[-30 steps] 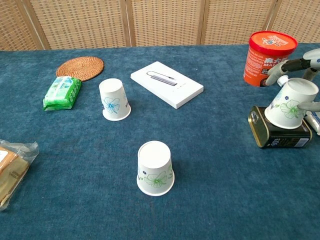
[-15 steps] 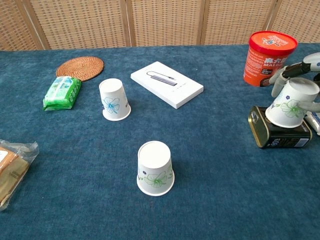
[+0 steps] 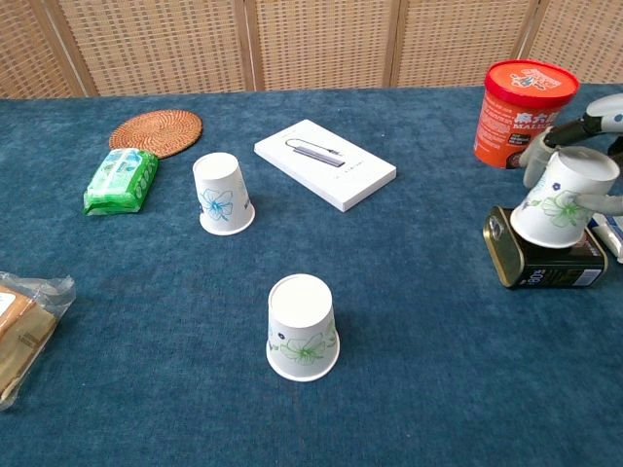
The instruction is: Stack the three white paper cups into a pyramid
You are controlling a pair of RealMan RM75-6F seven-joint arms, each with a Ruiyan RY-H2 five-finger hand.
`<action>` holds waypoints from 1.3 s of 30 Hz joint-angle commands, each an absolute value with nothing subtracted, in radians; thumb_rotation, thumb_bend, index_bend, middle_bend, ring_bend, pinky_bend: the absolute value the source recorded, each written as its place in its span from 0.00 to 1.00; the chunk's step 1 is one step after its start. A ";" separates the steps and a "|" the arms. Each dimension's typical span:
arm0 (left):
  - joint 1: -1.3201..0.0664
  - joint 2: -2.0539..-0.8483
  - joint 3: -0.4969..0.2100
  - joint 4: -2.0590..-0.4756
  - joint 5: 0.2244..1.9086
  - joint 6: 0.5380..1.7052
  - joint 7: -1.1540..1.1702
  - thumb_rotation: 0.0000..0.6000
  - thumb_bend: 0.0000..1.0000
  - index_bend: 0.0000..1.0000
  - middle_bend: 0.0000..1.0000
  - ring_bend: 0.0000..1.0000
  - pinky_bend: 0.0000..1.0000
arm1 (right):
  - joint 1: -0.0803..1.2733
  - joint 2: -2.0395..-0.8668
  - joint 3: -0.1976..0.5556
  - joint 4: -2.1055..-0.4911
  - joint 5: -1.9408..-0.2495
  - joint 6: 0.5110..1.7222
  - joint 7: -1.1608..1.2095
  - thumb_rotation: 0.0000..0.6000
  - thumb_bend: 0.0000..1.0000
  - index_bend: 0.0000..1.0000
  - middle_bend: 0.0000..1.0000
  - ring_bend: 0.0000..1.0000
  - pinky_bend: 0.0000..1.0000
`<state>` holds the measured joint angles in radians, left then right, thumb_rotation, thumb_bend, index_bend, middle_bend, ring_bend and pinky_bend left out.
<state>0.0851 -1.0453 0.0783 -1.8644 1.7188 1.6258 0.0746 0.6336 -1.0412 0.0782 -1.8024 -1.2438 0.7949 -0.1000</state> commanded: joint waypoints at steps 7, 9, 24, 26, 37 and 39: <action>0.089 -1.042 0.083 -1.846 1.720 1.634 0.046 1.00 0.41 0.09 0.07 0.00 0.00 | 0.709 -1.012 0.121 -1.918 -1.160 0.774 -0.214 1.00 0.53 0.33 0.19 0.11 0.66; 0.091 -1.041 0.085 -1.839 1.720 1.636 0.037 1.00 0.41 0.09 0.07 0.00 0.00 | 0.736 -1.017 0.131 -1.941 -1.126 0.758 -0.233 1.00 0.53 0.33 0.18 0.11 0.66; 0.128 -1.035 0.099 -1.790 1.713 1.688 -0.029 1.00 0.41 0.09 0.07 0.00 0.00 | 0.964 -1.185 0.140 -1.921 -0.867 0.715 -0.425 1.00 0.53 0.33 0.18 0.11 0.66; 0.132 -1.035 0.099 -1.783 1.707 1.691 -0.039 1.00 0.41 0.09 0.07 0.00 0.00 | 0.988 -1.206 0.133 -1.907 -0.836 0.718 -0.446 1.00 0.53 0.33 0.18 0.11 0.66; 0.132 -1.039 0.094 -1.753 1.693 1.684 -0.074 1.00 0.41 0.09 0.07 0.00 0.00 | 1.105 -1.334 0.096 -1.792 -0.671 0.770 -0.551 1.00 0.53 0.33 0.18 0.11 0.66; 0.132 -1.039 0.093 -1.749 1.689 1.684 -0.080 1.00 0.41 0.09 0.07 0.00 0.00 | 1.122 -1.347 0.090 -1.777 -0.642 0.771 -0.562 1.00 0.53 0.33 0.18 0.11 0.66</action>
